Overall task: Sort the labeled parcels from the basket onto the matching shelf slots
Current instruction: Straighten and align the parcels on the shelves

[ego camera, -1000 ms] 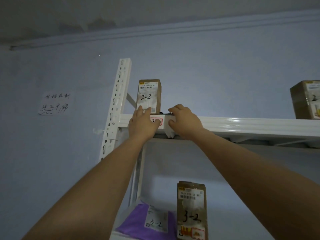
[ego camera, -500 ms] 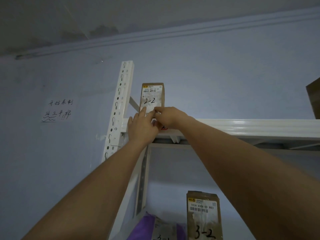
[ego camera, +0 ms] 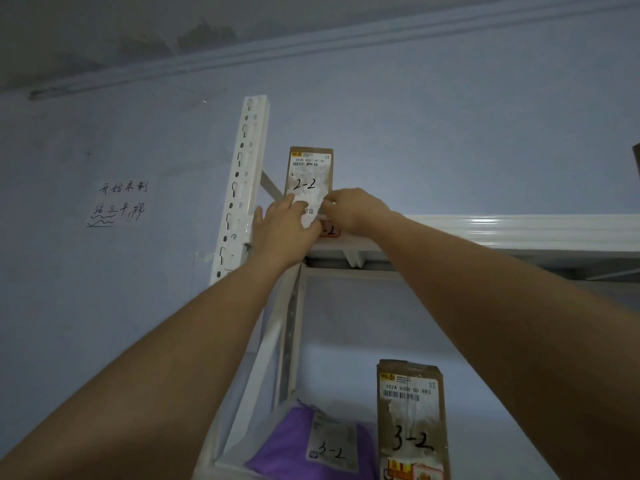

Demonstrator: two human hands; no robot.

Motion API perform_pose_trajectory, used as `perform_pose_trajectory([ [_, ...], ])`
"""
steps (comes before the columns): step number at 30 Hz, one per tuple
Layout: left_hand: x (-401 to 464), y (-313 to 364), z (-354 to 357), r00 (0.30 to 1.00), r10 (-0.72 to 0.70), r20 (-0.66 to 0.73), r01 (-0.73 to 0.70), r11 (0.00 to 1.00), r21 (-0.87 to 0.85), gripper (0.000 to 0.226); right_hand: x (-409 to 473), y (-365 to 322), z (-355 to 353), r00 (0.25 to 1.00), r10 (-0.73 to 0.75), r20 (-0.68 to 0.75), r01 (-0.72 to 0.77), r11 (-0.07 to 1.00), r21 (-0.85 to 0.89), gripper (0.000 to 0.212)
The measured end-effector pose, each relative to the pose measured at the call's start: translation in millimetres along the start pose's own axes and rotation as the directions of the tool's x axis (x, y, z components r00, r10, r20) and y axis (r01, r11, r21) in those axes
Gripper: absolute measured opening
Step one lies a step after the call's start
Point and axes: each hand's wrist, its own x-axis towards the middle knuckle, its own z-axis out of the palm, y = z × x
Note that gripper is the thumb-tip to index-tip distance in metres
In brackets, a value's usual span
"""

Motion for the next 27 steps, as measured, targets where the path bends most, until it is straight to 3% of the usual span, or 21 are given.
perform_pose_trajectory([
  [2, -6.7, 6.6, -6.6, 0.998, 0.034, -0.059, -0.036, 0.999, -0.038, 0.045, -6.4, 10.6, -9.5, 0.996, 0.007, -0.092, -0.003, 0.999, 0.036, 0.030],
  [5, -14.9, 22.0, -15.7, 0.999, 0.021, -0.028, -0.025, 0.986, -0.165, 0.045, -21.2, 30.1, -23.5, 0.989, 0.033, -0.142, -0.028, 0.999, 0.035, 0.033],
  [10, -12.9, 49.4, -18.9, 0.980, 0.101, 0.170, -0.058, 0.969, -0.242, 0.046, -46.1, 47.0, -32.7, 1.000, -0.005, 0.003, 0.005, 0.999, 0.040, 0.038],
  [16, 1.5, 63.0, -17.5, 0.937, 0.101, 0.335, -0.069, 0.992, -0.107, 0.039, -36.7, 42.7, -28.6, 0.987, 0.051, 0.151, -0.029, 0.989, -0.145, 0.039],
  [20, 8.1, 64.9, -11.8, 0.917, 0.117, 0.382, -0.131, 0.991, 0.011, 0.042, -30.5, 43.9, -22.5, 0.980, 0.102, 0.168, -0.066, 0.976, -0.207, 0.040],
  [23, 8.7, 66.1, -8.1, 0.922, 0.142, 0.360, -0.164, 0.986, 0.031, 0.050, -36.2, 44.9, -25.8, 0.978, 0.120, 0.171, -0.083, 0.975, -0.206, 0.047],
  [27, -6.6, 87.9, -3.1, 0.968, 0.193, 0.160, -0.174, 0.976, -0.128, 0.054, -61.2, 64.4, -46.9, 0.992, 0.080, 0.096, -0.065, 0.987, -0.147, 0.049],
])
